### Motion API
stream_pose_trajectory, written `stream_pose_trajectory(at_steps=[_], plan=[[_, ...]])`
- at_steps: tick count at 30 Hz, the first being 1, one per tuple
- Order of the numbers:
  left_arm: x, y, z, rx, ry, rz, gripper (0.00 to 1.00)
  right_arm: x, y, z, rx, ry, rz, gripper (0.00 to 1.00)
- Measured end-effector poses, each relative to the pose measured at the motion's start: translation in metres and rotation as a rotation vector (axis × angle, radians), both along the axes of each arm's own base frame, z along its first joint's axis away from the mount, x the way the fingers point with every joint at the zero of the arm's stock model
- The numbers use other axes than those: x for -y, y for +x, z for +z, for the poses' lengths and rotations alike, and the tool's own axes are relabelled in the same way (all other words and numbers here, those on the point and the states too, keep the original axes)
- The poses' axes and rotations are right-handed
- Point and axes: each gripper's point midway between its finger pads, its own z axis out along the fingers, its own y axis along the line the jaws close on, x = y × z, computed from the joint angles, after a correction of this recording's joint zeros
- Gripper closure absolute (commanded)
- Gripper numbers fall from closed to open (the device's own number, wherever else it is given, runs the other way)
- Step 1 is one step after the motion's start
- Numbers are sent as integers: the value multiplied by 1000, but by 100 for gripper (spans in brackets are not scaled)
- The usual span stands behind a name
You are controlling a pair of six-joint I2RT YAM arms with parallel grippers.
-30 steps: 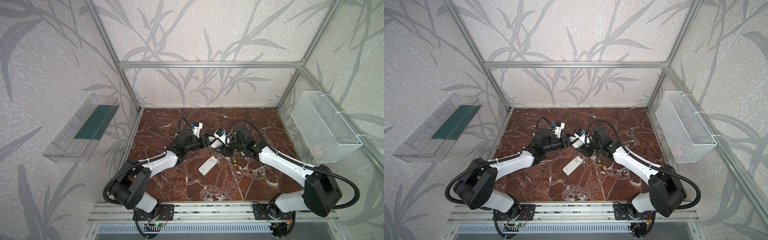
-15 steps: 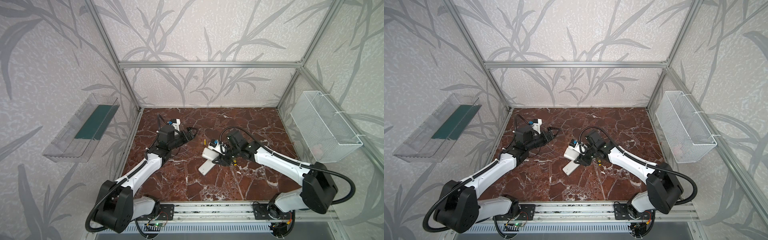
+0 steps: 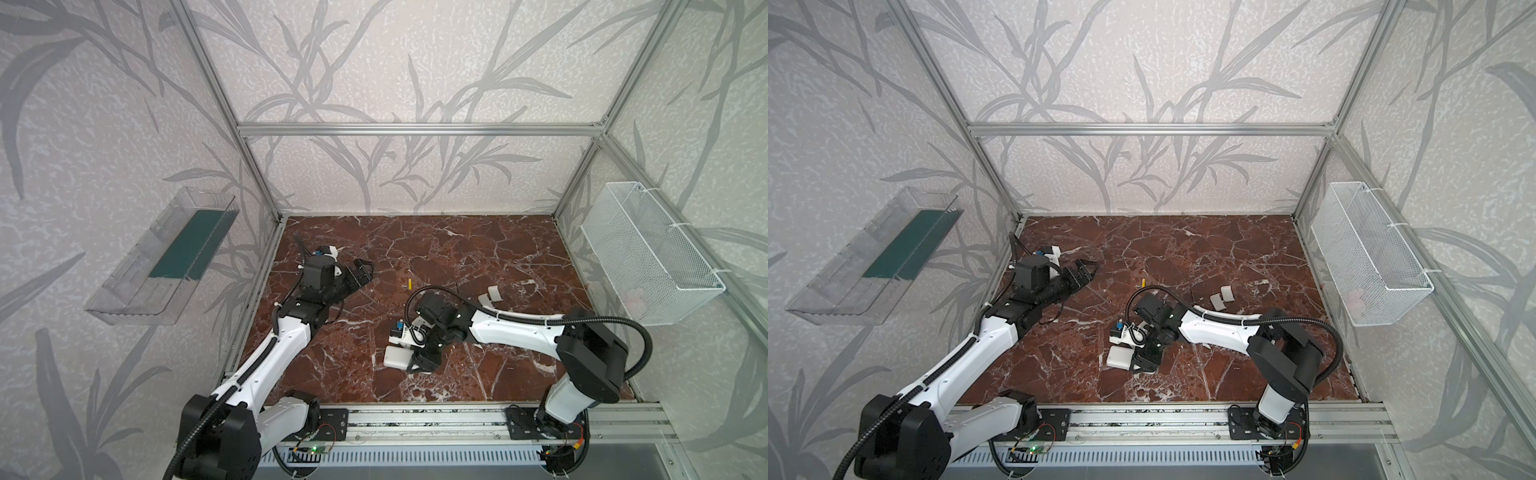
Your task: Unload the batteries from the remote control
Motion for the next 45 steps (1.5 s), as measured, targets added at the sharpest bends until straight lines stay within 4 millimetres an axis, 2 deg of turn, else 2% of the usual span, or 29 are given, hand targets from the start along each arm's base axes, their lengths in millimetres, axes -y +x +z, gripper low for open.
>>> stream_pose_trajectory(at_steps=[5, 11, 22, 32, 38, 42, 45], plan=[[-3, -1, -4, -12, 3, 6, 1, -19, -2, -11, -44, 4, 1, 67], [-6, -1, -5, -17, 4, 15, 1, -22, -1, -37, -106, -51, -39, 68], [-10, 0, -5, -19, 4, 27, 1, -32, 31, -38, -12, -91, -139, 67], [-12, 2, -8, -23, 12, 26, 1, -26, 60, -43, 98, -158, -167, 64], [-12, 3, -21, -50, 48, 2, 1, -21, 72, -45, 168, -200, -115, 61], [-11, 4, -31, -88, 98, -28, 0, -18, 70, -46, 206, -203, -22, 59], [-12, 6, -30, -88, 133, -47, 1, -17, 68, -47, 232, -198, 44, 57]])
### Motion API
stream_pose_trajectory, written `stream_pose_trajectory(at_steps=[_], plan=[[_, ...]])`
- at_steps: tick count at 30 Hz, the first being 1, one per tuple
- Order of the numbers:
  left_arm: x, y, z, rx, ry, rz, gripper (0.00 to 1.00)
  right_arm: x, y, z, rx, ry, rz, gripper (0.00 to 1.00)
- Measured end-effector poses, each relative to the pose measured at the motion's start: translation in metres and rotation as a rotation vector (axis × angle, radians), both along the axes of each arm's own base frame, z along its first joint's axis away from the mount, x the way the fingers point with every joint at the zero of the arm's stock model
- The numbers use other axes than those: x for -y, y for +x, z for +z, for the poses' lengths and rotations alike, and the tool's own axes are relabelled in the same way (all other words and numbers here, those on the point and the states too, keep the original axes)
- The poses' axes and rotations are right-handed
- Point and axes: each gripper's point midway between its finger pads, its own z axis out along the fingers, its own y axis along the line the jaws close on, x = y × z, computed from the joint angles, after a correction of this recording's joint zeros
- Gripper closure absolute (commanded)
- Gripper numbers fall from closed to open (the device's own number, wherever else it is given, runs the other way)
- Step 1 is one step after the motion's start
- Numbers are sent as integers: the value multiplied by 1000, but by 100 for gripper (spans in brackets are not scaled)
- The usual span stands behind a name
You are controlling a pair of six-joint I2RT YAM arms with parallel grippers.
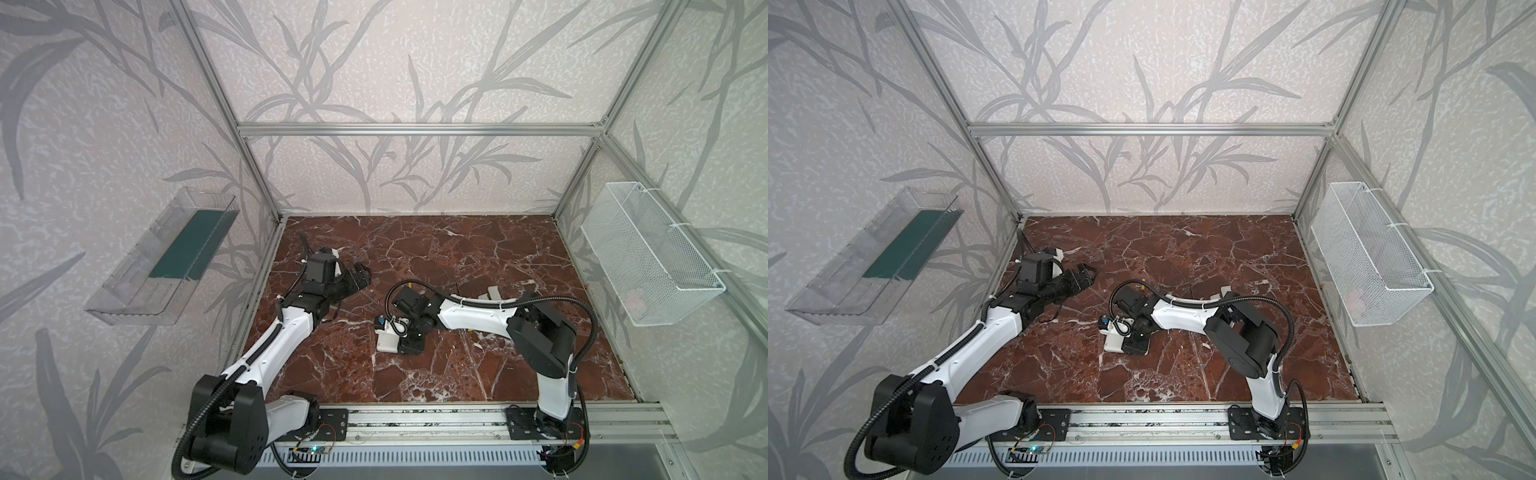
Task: Unload the batteries from the remote control
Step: 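Lower the white remote with the right gripper while the left gripper withdraws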
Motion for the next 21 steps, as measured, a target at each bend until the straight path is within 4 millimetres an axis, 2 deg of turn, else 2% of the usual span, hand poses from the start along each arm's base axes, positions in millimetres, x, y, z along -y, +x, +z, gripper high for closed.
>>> stream_pose_trajectory(at_steps=[7, 17, 21], plan=[[-3, 2, 5, 19, 55, -19, 1, -4, -2, -1, 37, -5, 127, 52], [-4, 0, 2, 17, 77, -36, 1, -29, -14, -1, 60, 32, 324, 52], [-4, 0, 2, 16, 82, -38, 1, -38, -13, -1, 66, 38, 372, 51]])
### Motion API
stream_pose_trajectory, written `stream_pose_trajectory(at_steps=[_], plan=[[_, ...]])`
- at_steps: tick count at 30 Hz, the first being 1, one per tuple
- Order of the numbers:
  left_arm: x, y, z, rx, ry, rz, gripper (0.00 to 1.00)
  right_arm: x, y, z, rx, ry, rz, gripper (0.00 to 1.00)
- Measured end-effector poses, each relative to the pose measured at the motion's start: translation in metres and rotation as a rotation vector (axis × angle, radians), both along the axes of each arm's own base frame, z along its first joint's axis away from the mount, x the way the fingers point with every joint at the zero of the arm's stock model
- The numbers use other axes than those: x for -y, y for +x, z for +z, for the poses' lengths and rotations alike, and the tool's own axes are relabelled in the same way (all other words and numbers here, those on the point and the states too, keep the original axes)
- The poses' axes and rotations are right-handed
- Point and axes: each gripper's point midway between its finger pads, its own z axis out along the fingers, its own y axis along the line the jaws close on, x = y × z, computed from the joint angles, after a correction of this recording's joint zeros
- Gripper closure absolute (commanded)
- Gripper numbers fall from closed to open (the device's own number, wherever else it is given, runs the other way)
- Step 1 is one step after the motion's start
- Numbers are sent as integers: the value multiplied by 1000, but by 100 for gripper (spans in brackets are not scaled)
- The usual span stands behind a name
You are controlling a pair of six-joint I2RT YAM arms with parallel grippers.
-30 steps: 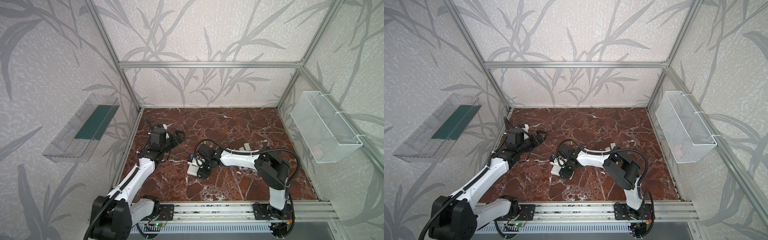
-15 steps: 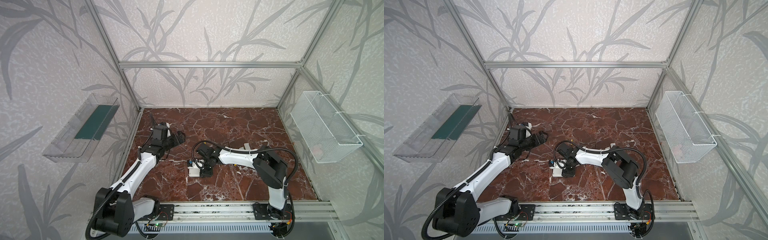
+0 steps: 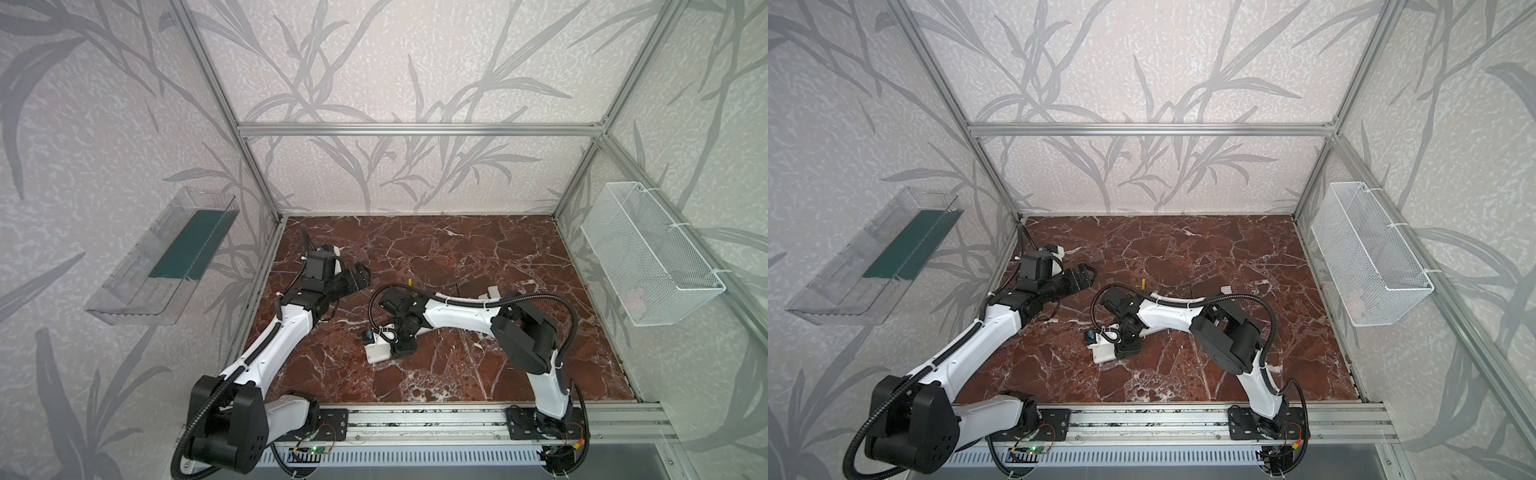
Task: Unload the batteries from the remote control
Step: 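Lower the white remote with the right gripper while the left gripper withdraws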
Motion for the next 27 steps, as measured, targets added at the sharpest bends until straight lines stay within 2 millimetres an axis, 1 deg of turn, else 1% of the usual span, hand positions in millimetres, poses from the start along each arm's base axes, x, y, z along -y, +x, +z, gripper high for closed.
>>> stream_pose_trajectory(at_steps=[5, 10, 15, 18, 27], plan=[[-2, -1, 0, -1, 7, 5, 1, -8, 7, 0, 16, -8, 55, 50], [-3, -2, 0, -5, 9, 10, 0, -14, 19, 0, 26, -17, 89, 49], [-4, -2, 0, -5, 9, 13, 1, -13, 40, 0, 44, -35, 95, 46], [-5, -2, 0, -5, 8, 14, 1, -12, 50, 0, 57, -45, 100, 44], [-7, -1, 1, -1, 7, 21, 1, -14, 57, -1, 58, -64, 114, 41]])
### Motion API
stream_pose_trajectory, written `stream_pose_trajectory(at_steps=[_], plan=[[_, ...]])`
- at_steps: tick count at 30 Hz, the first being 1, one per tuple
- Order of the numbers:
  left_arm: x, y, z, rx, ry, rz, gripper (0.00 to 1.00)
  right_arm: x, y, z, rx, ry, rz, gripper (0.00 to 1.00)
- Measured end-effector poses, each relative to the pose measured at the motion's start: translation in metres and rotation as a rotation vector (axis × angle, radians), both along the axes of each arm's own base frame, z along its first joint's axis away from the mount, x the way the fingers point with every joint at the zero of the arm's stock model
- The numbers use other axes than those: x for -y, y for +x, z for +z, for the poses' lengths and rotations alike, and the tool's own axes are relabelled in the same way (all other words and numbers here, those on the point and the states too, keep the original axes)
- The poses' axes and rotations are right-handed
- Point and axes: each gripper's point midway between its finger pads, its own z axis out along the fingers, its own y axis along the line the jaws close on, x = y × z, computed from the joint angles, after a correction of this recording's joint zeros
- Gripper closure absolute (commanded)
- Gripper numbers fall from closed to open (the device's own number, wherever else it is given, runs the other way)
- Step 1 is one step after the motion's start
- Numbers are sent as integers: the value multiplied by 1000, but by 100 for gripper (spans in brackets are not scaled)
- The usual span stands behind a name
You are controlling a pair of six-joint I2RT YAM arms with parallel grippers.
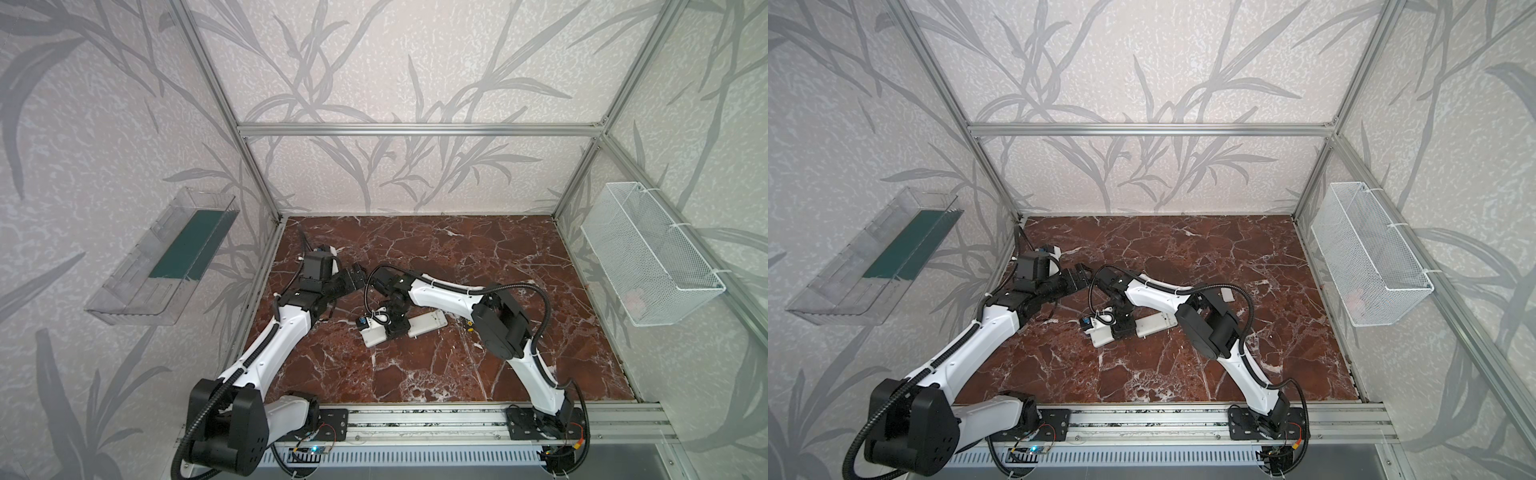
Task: Unload the batteries from the remote control
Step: 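Lower the white remote with the right gripper while the left gripper withdraws, then open the right gripper and move it over the yellow-black screwdriver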
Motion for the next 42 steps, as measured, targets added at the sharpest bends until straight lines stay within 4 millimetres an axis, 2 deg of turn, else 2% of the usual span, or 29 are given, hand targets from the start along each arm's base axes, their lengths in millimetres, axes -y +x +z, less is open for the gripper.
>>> stream_pose_trajectory(at_steps=[22, 25, 28, 33, 35, 38, 42], plan=[[-6, 2, 4, 15, 6, 19, 0, -9, 9, 3, -19, 24, -52, 35], [-6, 1, 2, 7, 9, 20, 1, -9, 12, 13, -23, 63, -88, 35], [-7, 1, 2, 0, 11, 23, 1, -6, 22, 40, -9, 131, -163, 35], [-7, 3, 5, 0, 8, 22, 1, 14, 40, 106, 41, 288, -346, 35], [-6, 4, 6, 4, 7, 16, 1, 26, 46, 121, 61, 319, -443, 35], [-4, 3, 7, 6, 3, -2, 2, 47, 51, 130, 62, 331, -626, 37], [3, 2, 8, 8, -17, -34, 3, 86, 59, 120, -6, 299, -947, 41]])
